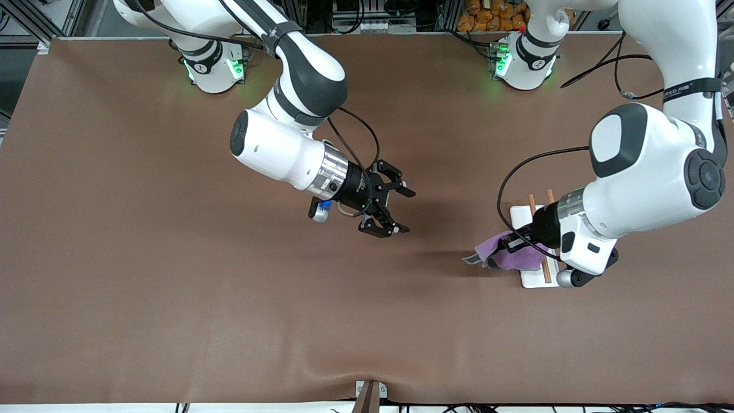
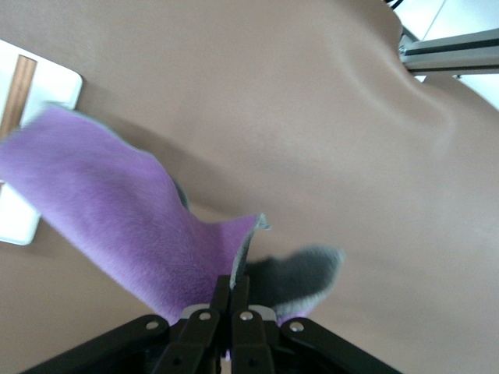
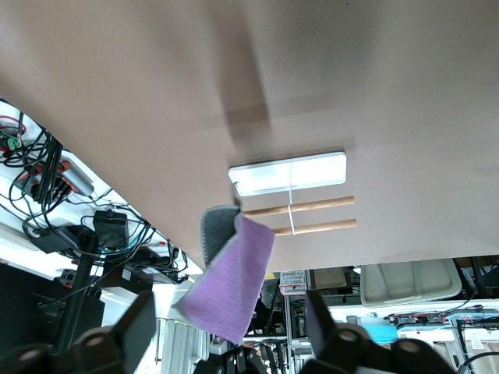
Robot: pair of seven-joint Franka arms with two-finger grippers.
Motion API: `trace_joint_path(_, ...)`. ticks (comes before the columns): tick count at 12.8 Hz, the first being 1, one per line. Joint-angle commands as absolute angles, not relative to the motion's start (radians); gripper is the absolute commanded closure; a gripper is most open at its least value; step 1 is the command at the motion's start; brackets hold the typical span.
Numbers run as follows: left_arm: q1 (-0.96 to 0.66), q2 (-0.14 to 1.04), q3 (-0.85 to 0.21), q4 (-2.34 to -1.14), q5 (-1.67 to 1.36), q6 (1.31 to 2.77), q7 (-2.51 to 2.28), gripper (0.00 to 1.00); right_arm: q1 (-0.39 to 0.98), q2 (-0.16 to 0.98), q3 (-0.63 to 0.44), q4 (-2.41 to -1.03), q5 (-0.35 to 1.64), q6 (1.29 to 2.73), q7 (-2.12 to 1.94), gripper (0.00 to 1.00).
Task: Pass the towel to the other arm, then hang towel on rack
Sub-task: 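Open the right gripper while the left gripper carries the towel to the rack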
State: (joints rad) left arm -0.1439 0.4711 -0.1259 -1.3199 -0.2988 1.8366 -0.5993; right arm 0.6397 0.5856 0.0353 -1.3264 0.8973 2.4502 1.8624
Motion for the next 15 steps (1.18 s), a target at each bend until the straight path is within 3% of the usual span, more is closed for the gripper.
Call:
trace_joint_path(1, -0.123, 0.465, -0.13, -1.342, -0.198, 1.758, -0.482, 1.0, 0.588, 0.555, 0.04, -1.321, 0.896, 2.35, 1.867, 0.0)
trace_joint_path(7, -0.058, 0.479, -0.132, -1.414, -0.092, 1.75, -0.407, 1.0, 0.451, 0.497, 0.041, -1.319, 0.822, 2.079, 1.841, 0.0)
trace_joint_path(15, 0.052, 0.476, -0.13, -1.414, -0.044, 1.684, -0.201, 1.0, 0.211, 0.433, 0.038, -1.319, 0.805, 1.662, 1.499, 0.0)
